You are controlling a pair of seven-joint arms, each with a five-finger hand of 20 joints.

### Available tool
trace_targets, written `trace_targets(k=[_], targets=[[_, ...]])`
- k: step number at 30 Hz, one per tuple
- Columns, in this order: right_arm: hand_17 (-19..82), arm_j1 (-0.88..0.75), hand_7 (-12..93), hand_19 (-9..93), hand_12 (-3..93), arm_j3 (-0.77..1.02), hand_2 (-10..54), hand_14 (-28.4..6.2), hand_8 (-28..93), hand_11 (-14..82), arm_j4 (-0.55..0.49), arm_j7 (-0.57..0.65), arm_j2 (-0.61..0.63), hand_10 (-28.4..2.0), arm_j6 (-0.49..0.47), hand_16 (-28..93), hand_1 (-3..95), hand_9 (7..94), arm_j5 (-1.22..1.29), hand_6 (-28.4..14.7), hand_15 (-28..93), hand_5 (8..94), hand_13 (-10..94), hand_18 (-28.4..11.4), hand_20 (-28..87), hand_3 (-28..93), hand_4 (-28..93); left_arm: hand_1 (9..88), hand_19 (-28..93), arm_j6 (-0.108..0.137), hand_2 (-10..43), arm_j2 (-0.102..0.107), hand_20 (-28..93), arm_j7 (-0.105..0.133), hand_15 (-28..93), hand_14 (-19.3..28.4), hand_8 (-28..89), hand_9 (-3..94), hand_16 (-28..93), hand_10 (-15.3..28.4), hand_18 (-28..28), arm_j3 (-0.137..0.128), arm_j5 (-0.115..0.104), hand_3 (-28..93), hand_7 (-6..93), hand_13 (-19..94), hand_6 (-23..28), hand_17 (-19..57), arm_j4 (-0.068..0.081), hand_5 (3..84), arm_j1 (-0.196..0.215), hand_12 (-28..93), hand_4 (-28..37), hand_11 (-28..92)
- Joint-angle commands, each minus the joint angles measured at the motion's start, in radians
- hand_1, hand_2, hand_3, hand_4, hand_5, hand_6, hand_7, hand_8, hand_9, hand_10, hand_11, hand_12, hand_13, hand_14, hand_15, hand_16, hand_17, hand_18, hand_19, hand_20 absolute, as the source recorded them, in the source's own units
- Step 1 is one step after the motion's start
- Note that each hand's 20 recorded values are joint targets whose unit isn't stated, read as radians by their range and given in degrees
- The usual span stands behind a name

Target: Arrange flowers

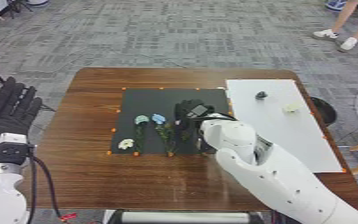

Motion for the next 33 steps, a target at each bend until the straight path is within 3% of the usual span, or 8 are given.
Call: trace_targets(k=[1,8,11,15,17,23,29,33], targets=[[24,0.010,17,72,16.1,0.017,-9.5,-10.7,-11,18.5,-0.004,0.017,-0.005,-13.6,0.007,38,46.2,59.1,0.016,-2.4,73,59.0,64,-22.7,35,83,-23,22.3,19,0.010,14.4,-0.001,11,0.007,18,11.7,-8,29.7,-3,12.1,10.4,-0.007,-0.005,71,8.7,22,6.4,-4.1,-0.007,40.2,0.018,10,-28.3,15],[25,0.004,17,72,18.0,0.016,-9.5,-10.7,-12,20.9,-0.022,0.013,0.000,-13.4,-0.001,38,46.6,62.5,0.016,-2.2,74,59.6,64,-22.9,35,83,-22,22.2,19,0.012,14.4,0.000,11,0.001,18,11.7,-8,29.7,-3,12.0,10.4,-0.003,-0.003,71,8.7,22,6.4,-4.1,-0.003,40.2,0.009,10,-28.3,15],[25,0.019,18,72,19.9,0.025,-9.5,-10.7,-12,21.5,0.008,-0.009,-0.017,-12.3,-0.024,38,46.9,66.0,0.000,-1.4,74,60.6,65,-22.8,35,83,-22,22.3,18,0.017,14.4,0.008,11,-0.003,18,11.7,-8,29.8,-3,12.0,10.3,0.020,-0.003,71,8.6,22,6.4,-4.0,0.025,40.3,-0.033,10,-28.3,15],[24,0.023,18,71,26.2,0.019,-9.5,-10.7,-12,17.7,-0.007,0.007,-0.008,-10.9,-0.033,39,47.9,70.1,0.012,-1.0,73,62.8,65,-22.9,35,81,-22,22.1,18,0.014,14.4,0.006,11,0.002,18,11.7,-8,29.8,-3,12.2,10.3,0.011,-0.005,71,8.6,22,6.4,-4.0,0.019,40.3,-0.021,10,-28.3,15],[25,0.031,18,71,28.1,0.018,-9.5,-10.7,-12,16.7,0.008,-0.004,-0.011,-10.7,-0.013,39,48.3,71.4,-0.007,-1.0,72,63.0,65,-22.9,35,80,-22,22.2,18,0.016,14.4,0.007,11,-0.002,18,11.7,-8,29.8,-3,12.1,10.3,0.022,-0.003,71,8.6,22,6.4,-4.0,0.033,40.3,-0.043,10,-28.3,15],[24,0.010,17,71,21.4,0.023,-9.5,-10.5,-11,22.3,-0.073,0.029,0.025,-13.8,0.017,40,46.4,65.5,0.002,-2.3,72,59.8,64,-23.1,34,83,-22,22.2,18,0.011,14.4,-0.003,11,0.013,18,11.7,-8,29.8,-3,12.1,10.3,-0.006,-0.006,71,8.7,22,6.4,-4.0,-0.003,40.2,0.014,10,-28.3,15],[24,0.010,15,71,20.3,0.077,-9.5,-11.1,-11,23.5,-0.160,0.038,0.037,-14.2,-0.149,39,46.0,64.9,0.014,-3.0,73,55.3,64,-23.4,34,82,-23,22.2,19,0.009,14.4,-0.008,11,0.025,18,11.8,-8,29.7,-3,12.1,10.4,-0.020,-0.008,71,8.6,22,6.4,-4.1,-0.018,40.2,0.040,10,-28.3,15],[24,0.016,13,71,20.0,0.111,-9.5,-12.3,-10,22.6,-0.176,0.058,0.079,-14.9,-0.115,37,44.4,63.5,-0.019,-3.6,73,52.2,63,-24.0,34,83,-23,22.1,19,0.005,14.4,-0.014,11,0.029,18,11.7,-8,29.7,-3,12.1,10.4,-0.022,-0.008,71,8.6,22,6.4,-4.1,-0.023,40.2,0.048,10,-28.3,15]])
